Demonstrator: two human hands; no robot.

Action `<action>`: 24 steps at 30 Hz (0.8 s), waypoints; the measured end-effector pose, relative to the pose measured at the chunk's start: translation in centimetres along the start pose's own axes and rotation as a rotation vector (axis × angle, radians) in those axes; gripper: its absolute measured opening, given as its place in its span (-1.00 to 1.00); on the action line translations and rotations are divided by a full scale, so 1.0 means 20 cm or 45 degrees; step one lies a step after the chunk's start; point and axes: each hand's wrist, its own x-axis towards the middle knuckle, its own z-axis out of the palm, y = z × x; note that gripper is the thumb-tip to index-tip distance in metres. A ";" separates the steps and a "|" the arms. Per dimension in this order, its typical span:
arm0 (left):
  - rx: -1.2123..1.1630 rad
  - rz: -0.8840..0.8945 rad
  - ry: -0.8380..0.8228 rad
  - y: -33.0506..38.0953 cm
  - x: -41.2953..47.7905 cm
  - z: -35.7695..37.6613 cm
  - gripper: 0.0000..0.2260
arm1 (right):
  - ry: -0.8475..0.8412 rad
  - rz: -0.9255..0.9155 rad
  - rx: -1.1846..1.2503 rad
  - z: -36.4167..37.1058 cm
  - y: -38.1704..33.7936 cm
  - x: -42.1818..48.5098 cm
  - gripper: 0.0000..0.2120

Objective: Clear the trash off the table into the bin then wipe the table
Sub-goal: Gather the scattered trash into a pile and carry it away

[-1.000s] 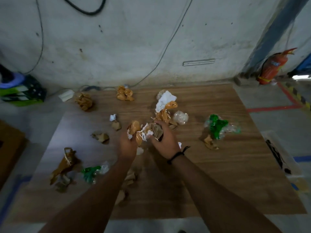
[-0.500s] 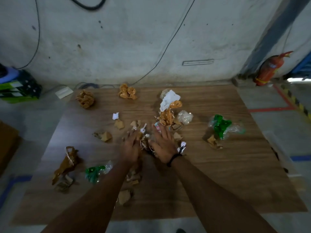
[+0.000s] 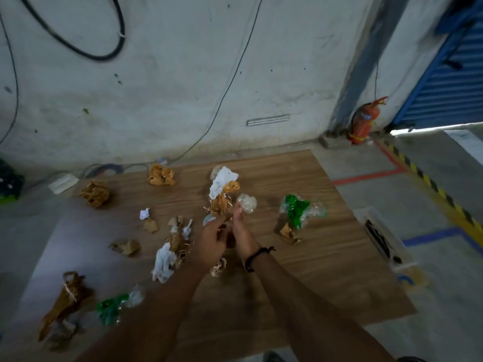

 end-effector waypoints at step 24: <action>0.840 0.011 -0.504 0.12 0.52 0.51 -0.19 | -0.021 -0.151 -1.646 -1.07 -0.23 0.21 -0.02</action>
